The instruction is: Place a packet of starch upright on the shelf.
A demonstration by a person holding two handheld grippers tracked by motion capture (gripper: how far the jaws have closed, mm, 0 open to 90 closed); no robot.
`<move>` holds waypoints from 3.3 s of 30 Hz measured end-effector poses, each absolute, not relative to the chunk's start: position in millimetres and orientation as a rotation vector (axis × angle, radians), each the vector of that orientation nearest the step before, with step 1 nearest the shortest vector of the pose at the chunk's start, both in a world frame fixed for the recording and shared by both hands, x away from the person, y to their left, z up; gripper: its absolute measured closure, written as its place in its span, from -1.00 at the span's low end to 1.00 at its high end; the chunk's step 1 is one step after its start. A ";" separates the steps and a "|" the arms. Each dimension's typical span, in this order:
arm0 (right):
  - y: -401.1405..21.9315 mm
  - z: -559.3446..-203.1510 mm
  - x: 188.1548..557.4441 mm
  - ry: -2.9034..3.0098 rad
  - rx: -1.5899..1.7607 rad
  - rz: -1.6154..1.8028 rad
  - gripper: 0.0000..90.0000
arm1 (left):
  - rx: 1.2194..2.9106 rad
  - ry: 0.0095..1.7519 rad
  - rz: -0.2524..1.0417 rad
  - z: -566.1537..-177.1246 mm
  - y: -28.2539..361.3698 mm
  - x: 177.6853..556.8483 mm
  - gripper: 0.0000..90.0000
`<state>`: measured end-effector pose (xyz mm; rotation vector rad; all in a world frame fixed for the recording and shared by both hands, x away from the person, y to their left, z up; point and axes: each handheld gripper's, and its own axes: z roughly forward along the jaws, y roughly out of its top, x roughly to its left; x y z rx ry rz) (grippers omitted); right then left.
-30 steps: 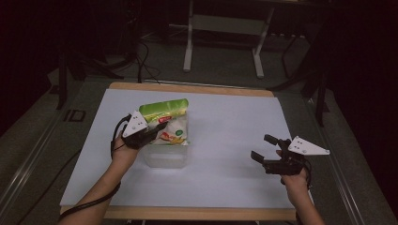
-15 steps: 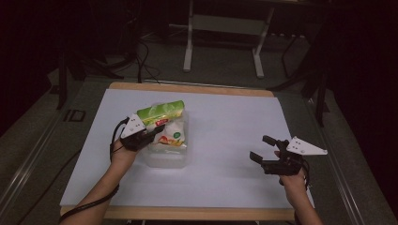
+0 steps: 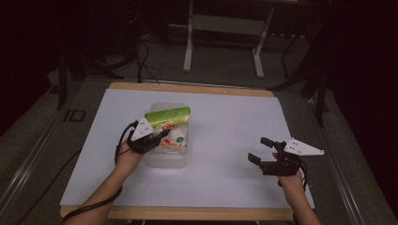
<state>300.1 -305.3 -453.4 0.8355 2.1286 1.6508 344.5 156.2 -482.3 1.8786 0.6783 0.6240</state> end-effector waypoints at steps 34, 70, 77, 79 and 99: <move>-302.2 -451.6 295.4 2.159 0.814 1.651 -0.71 | 1.651 0.784 0.452 -454.7 194.3 305.4 -0.99; -303.5 -455.7 277.2 2.186 0.792 1.661 -0.71 | 1.681 0.631 0.342 -451.8 147.5 234.8 -0.99; -302.4 -458.2 277.6 2.195 0.789 1.657 -0.71 | 1.711 0.590 0.333 -458.8 135.5 233.7 -0.99; -301.7 -458.8 277.4 2.198 0.789 1.657 -0.71 | 1.726 0.578 0.330 -461.3 132.7 233.7 -0.99; -295.3 -469.4 278.9 2.241 0.774 1.634 -0.71 | 1.784 0.463 0.258 -484.8 117.8 237.4 -0.99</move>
